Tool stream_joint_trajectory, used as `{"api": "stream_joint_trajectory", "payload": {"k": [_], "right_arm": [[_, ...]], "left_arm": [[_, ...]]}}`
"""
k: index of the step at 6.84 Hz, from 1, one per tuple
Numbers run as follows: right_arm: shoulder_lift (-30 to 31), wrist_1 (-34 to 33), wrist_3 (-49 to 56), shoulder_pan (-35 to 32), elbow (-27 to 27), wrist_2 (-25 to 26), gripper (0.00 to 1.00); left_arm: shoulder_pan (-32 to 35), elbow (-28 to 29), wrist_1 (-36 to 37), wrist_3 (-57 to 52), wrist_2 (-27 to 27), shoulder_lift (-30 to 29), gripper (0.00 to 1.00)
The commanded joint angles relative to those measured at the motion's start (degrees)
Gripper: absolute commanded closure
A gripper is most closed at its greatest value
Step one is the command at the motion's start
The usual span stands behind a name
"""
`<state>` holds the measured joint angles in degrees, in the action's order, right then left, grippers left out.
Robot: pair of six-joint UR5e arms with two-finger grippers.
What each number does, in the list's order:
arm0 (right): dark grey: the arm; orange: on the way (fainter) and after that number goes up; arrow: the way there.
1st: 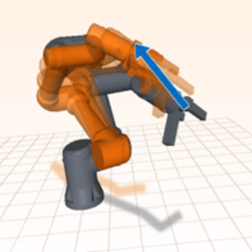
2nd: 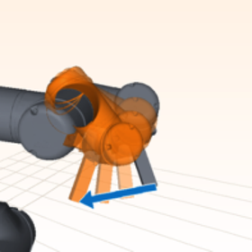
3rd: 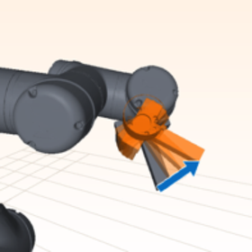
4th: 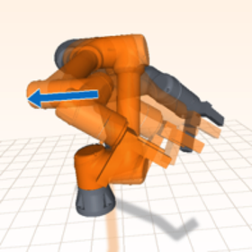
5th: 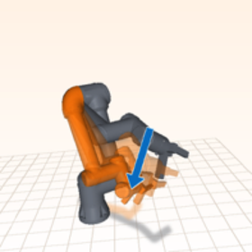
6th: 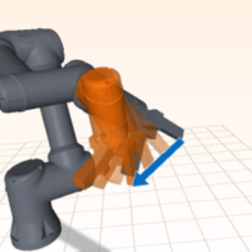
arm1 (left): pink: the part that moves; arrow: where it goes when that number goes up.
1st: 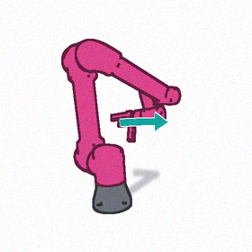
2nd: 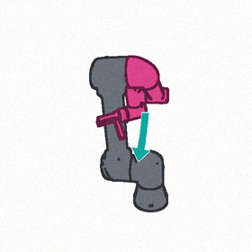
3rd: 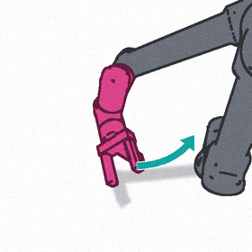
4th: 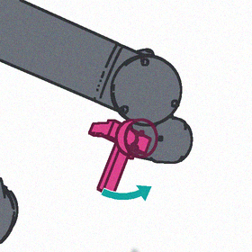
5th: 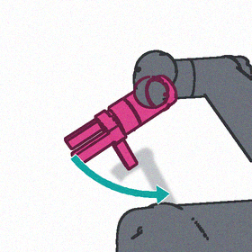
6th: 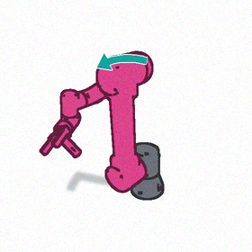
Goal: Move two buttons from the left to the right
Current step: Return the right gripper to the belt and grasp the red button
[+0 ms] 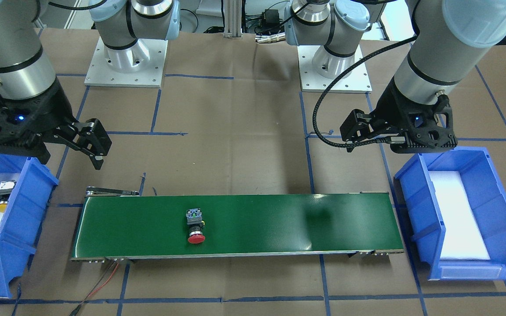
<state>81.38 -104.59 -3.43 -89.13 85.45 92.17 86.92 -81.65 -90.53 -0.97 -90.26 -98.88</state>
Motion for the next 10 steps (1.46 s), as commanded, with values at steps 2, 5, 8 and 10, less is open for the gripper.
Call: {"api": "stream_joint_trajectory", "payload": {"k": [2,5,8,10], "right_arm": [[-0.42,-16.25,-0.87,-0.95,10.95,-0.50,0.00],[-4.37,-18.17,-0.88,-0.95,11.76,-0.67,0.00],[-8.85,-23.45,-1.92,-2.26,11.76,-0.94,0.01],[-10.01,-23.46,-6.49,-4.46,12.11,-0.94,0.01]], "left_arm": [[0.00,0.00,0.00,0.00,0.00,0.00,0.00],[0.00,0.18,0.00,0.00,0.00,0.00,0.00],[0.00,0.18,0.00,0.00,0.00,0.00,0.00],[0.00,0.18,0.09,0.00,0.00,0.00,0.00]]}}
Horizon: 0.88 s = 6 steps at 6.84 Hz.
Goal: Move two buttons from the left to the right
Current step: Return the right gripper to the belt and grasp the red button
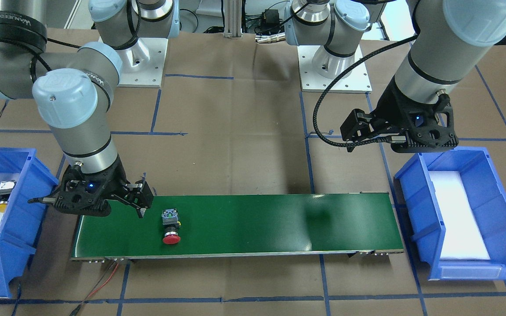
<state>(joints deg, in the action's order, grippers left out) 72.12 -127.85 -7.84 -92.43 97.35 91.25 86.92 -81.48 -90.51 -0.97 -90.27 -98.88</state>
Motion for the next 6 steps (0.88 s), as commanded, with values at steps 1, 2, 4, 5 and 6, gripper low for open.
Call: {"api": "stream_joint_trajectory", "payload": {"k": [1,2,4,5,6], "right_arm": [[-0.84,-0.30,-2.79,-1.34,1.26,-0.02,0.01],[-0.84,-1.08,-2.71,-1.26,2.22,-0.10,0.01],[-1.01,-1.53,-2.71,-1.26,2.67,-0.02,0.01],[-1.36,-1.53,-2.71,-1.34,3.11,-0.10,0.01],[-2.50,-1.61,-2.71,-1.26,3.29,-0.10,0.01]], "left_arm": [[0.00,0.09,-0.02,0.00,0.00,0.00,0.00],[0.00,0.09,-0.02,0.00,0.00,0.00,0.00],[0.00,0.09,-0.02,0.00,0.00,0.00,0.00],[0.00,0.18,-0.02,0.00,0.00,0.00,0.00],[0.00,0.18,-0.02,0.00,0.00,0.00,0.00]]}}
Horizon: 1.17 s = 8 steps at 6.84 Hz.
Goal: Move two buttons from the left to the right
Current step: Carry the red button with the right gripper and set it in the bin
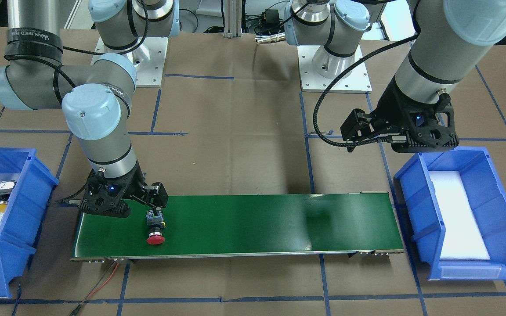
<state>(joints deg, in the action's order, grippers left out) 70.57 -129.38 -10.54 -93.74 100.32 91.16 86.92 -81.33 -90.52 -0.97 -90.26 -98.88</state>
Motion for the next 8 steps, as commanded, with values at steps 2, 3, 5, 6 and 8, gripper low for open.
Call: {"api": "stream_joint_trajectory", "payload": {"k": [2,3,5,6,8], "right_arm": [[-1.93,-0.08,-0.01,0.05,0.40,-0.72,0.01],[-2.98,-0.17,-0.09,0.05,0.31,-2.72,0.01],[-5.09,-4.90,0.87,0.83,0.31,-2.66,0.04],[-5.18,-4.74,1.05,1.10,0.31,-2.05,0.25],[-4.57,1.54,3.85,1.98,0.31,-1.69,0.92]], "left_arm": [[0.00,0.03,-0.01,0.00,0.00,-0.09,0.00],[0.00,0.03,-0.01,0.00,0.00,-0.09,0.00],[0.00,0.12,0.08,0.00,0.00,-0.09,0.00],[0.00,0.12,0.08,0.00,0.00,-0.09,0.00],[0.00,0.21,-0.01,0.00,0.00,-0.09,0.00]]}}
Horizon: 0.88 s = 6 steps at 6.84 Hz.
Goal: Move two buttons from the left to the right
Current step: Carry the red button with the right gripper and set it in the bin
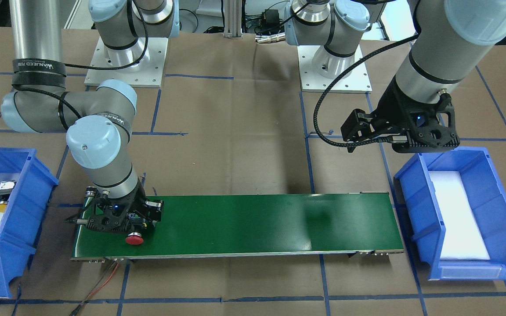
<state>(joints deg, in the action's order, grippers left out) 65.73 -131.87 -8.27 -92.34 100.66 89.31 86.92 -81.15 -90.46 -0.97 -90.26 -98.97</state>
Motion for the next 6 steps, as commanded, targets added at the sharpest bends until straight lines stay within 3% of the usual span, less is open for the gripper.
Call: {"api": "stream_joint_trajectory", "payload": {"k": [1,3,6], "right_arm": [[1.93,6.60,3.33,1.54,-0.29,0.42,0.95],[9.65,12.31,8.67,6.00,-2.12,0.43,0.95],[10.13,21.99,25.09,21.00,-13.88,0.07,0.94]], "left_arm": [[0.00,0.03,-0.07,0.00,0.00,0.00,0.00],[0.00,0.03,0.02,0.00,0.00,0.00,0.00],[0.00,0.03,-0.07,0.00,0.09,0.00,0.00]]}}
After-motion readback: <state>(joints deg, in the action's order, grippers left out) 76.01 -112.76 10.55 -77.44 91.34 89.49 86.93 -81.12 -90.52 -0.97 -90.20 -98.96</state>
